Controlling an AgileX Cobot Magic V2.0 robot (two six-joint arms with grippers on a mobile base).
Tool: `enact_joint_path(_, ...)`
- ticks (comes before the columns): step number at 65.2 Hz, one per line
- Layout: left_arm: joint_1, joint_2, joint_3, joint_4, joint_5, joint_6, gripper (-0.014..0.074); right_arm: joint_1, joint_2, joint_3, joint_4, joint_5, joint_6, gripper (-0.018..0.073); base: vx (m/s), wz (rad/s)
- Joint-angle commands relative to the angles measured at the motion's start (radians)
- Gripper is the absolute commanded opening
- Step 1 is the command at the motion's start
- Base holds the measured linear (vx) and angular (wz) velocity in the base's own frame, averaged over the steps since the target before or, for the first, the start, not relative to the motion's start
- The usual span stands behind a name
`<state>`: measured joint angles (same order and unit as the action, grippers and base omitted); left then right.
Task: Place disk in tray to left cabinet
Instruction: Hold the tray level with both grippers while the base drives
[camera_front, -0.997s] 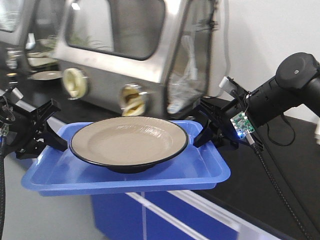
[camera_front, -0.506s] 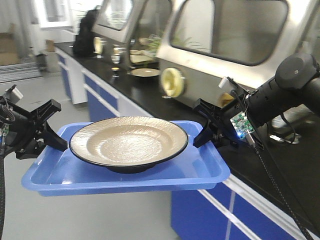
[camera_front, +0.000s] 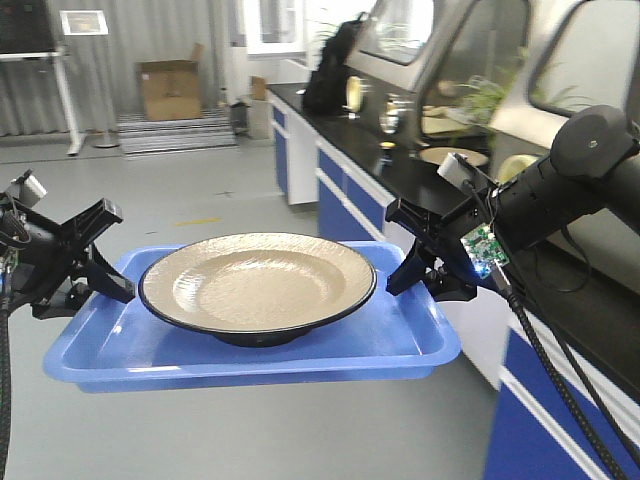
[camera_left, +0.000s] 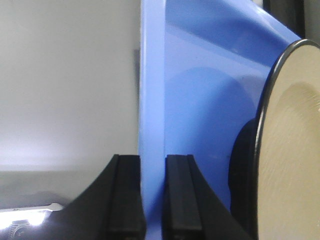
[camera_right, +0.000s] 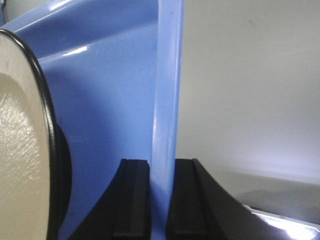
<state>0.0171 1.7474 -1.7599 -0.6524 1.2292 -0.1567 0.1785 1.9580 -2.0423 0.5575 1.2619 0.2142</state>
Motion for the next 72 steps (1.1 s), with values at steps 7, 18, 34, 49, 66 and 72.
enact_joint_path(7, -0.02, -0.058, -0.038, -0.17, -0.028, -0.002, 0.0, 0.019, -0.066, -0.039, 0.154, 0.006, -0.01, -0.0004, 0.22, 0.48)
enact_joint_path(18, -0.02, -0.058, -0.038, -0.17, -0.028, -0.002, 0.0, 0.019, -0.066, -0.039, 0.154, 0.007, -0.01, -0.0004, 0.26, 0.43)
enact_joint_path(34, -0.02, -0.058, -0.038, -0.17, -0.028, -0.002, 0.0, 0.019, -0.066, -0.039, 0.154, 0.007, -0.01, -0.0004, 0.32, 0.31)
enact_joint_path(49, -0.02, -0.058, -0.038, -0.17, -0.025, -0.002, 0.0, 0.021, -0.066, -0.039, 0.154, 0.007, -0.009, -0.0004, 0.39, 0.21)
enact_joint_path(66, -0.02, -0.058, -0.038, -0.17, -0.024, -0.002, 0.0, 0.021, -0.066, -0.039, 0.154, 0.009, -0.009, -0.0004, 0.46, 0.16)
enact_joint_path(72, -0.02, -0.058, -0.038, -0.17, -0.025, -0.002, 0.0, 0.021, -0.066, -0.039, 0.154, 0.01, -0.01, -0.0004, 0.5, 0.12)
